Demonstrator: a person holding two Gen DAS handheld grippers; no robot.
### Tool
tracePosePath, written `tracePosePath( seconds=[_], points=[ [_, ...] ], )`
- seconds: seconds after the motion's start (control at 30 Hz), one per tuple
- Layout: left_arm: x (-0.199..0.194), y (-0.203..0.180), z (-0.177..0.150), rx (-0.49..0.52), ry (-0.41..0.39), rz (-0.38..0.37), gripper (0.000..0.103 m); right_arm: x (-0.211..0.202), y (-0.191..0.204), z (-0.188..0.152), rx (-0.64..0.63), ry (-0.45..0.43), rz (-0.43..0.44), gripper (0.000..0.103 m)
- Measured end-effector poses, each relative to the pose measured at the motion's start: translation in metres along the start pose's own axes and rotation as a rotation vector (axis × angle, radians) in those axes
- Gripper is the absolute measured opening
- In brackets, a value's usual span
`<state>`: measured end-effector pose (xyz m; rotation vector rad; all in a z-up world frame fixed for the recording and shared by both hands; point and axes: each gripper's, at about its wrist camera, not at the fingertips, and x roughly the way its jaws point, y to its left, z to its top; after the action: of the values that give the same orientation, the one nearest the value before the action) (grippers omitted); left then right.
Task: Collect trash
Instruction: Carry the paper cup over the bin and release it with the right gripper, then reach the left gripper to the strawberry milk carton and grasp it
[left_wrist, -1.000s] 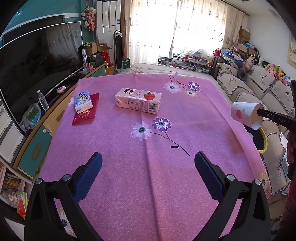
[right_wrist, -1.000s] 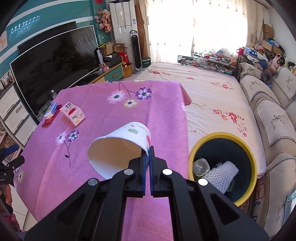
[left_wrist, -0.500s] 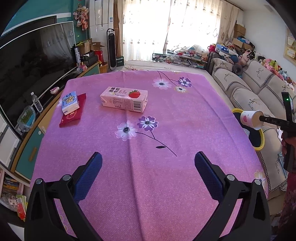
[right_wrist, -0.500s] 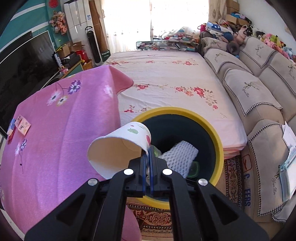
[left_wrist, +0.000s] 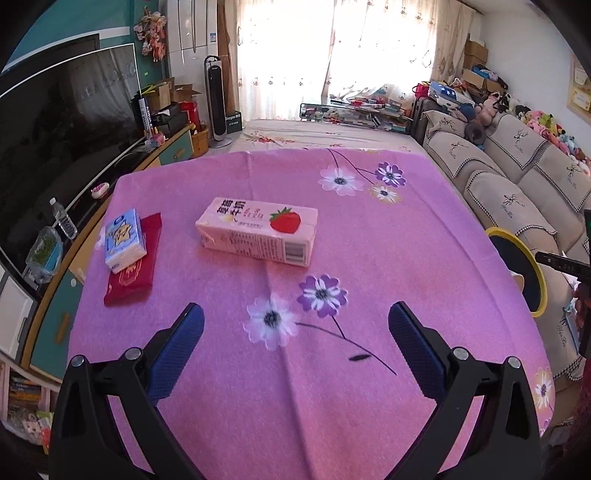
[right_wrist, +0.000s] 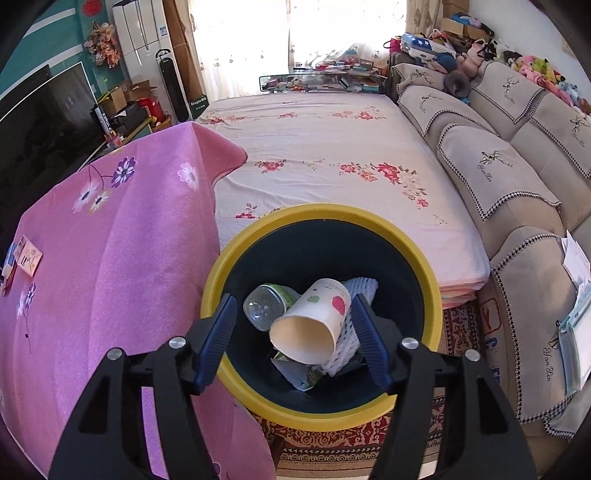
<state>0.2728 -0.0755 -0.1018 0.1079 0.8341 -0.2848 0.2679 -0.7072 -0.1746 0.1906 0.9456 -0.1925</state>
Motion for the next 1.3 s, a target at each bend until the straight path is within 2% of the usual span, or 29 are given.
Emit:
tracePosePath(
  seconds=[0.2,0.4,0.47,0.57,0.63,0.7,0.77,0.83,0.97,1.1,1.2,1.3],
  points=[
    [0.046,0.017,0.032,-0.003,0.017,-0.001,0.098,-0.001,0.023,0.005,-0.034,0.005,0.032,0.061],
    [0.071,0.009,0.074,-0.034,0.037,-0.028,0.098,0.001,0.045,0.016,-0.071,0.005,0.052,0.061],
    [0.087,-0.001,0.091,-0.046,0.054,0.014,0.098,0.003,0.049,0.021,-0.078,0.005,0.057,0.061],
    [0.128,-0.008,0.113,-0.091,0.126,0.085,0.098,0.005,0.058,0.023,-0.093,0.009,0.071,0.061],
    [0.153,-0.006,0.119,-0.126,0.181,0.147,0.098,0.005,0.064,0.022,-0.110,0.012,0.080,0.061],
    [0.164,-0.004,0.120,-0.129,0.204,0.184,0.098,0.005,0.068,0.021,-0.127,0.017,0.087,0.061],
    [0.167,-0.001,0.118,-0.110,0.219,0.224,0.098,0.005,0.070,0.021,-0.136,0.023,0.092,0.062],
    [0.165,0.005,0.112,-0.091,0.249,0.231,0.098,0.007,0.071,0.022,-0.137,0.025,0.094,0.062],
    [0.141,0.024,0.096,-0.073,0.304,0.183,0.098,0.007,0.075,0.021,-0.141,0.024,0.108,0.062],
    [0.109,0.046,0.081,-0.055,0.305,0.185,0.098,0.006,0.084,0.018,-0.162,0.028,0.125,0.062],
    [0.099,0.059,0.075,-0.091,0.315,0.172,0.098,0.007,0.089,0.018,-0.174,0.031,0.130,0.062],
    [0.098,0.063,0.068,-0.163,0.317,0.096,0.098,0.007,0.092,0.018,-0.177,0.033,0.143,0.062]
  ],
)
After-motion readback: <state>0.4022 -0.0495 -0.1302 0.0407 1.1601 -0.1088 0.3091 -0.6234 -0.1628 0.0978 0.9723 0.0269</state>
